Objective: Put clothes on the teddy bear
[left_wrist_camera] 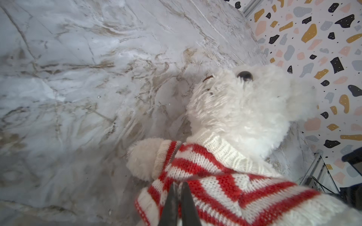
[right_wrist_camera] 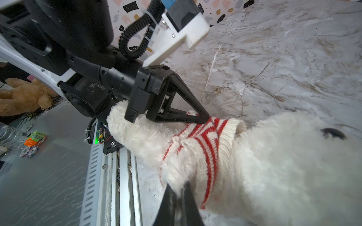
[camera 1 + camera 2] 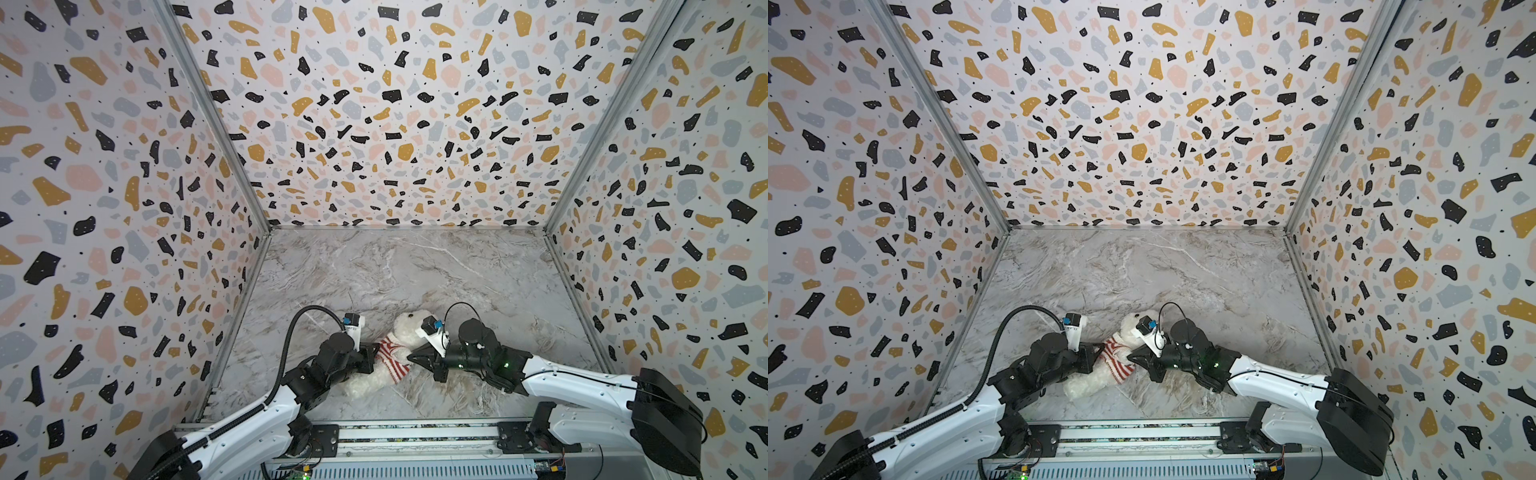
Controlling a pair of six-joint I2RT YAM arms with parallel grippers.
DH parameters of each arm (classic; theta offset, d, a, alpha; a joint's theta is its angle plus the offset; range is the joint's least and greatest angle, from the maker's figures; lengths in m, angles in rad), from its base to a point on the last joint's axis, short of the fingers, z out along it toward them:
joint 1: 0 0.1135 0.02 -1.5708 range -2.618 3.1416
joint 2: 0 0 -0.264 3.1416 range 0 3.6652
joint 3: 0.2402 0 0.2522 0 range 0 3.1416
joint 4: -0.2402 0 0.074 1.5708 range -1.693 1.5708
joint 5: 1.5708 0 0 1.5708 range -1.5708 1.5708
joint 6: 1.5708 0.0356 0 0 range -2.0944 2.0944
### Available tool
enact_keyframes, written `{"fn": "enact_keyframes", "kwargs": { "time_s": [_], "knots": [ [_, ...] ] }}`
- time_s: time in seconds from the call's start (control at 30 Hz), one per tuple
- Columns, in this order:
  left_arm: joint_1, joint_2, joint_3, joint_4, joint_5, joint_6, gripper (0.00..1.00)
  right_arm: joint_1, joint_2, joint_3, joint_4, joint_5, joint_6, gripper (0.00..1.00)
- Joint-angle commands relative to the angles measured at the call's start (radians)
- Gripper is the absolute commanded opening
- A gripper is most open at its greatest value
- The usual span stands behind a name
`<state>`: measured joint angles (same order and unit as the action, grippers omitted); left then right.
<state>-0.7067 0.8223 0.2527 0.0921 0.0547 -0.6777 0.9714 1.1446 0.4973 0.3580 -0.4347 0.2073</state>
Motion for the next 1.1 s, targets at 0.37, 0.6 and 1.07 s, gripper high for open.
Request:
{"fn": "enact_keyframes", "kwargs": {
  "time_s": [0.37, 0.6, 1.07],
  "knots": [
    [0.016, 0.026, -0.034, 0.066, 0.090, -0.028, 0.00, -0.015, -0.016, 0.040, -0.018, 0.138, 0.021, 0.42],
    [0.006, 0.011, -0.049, 0.093, 0.103, -0.057, 0.00, 0.083, -0.067, 0.092, -0.153, 0.317, -0.058, 0.55],
    [-0.005, 0.005, -0.047, 0.110, 0.105, -0.081, 0.00, 0.182, 0.067, 0.194, -0.276, 0.481, -0.132, 0.40]
  ]
}}
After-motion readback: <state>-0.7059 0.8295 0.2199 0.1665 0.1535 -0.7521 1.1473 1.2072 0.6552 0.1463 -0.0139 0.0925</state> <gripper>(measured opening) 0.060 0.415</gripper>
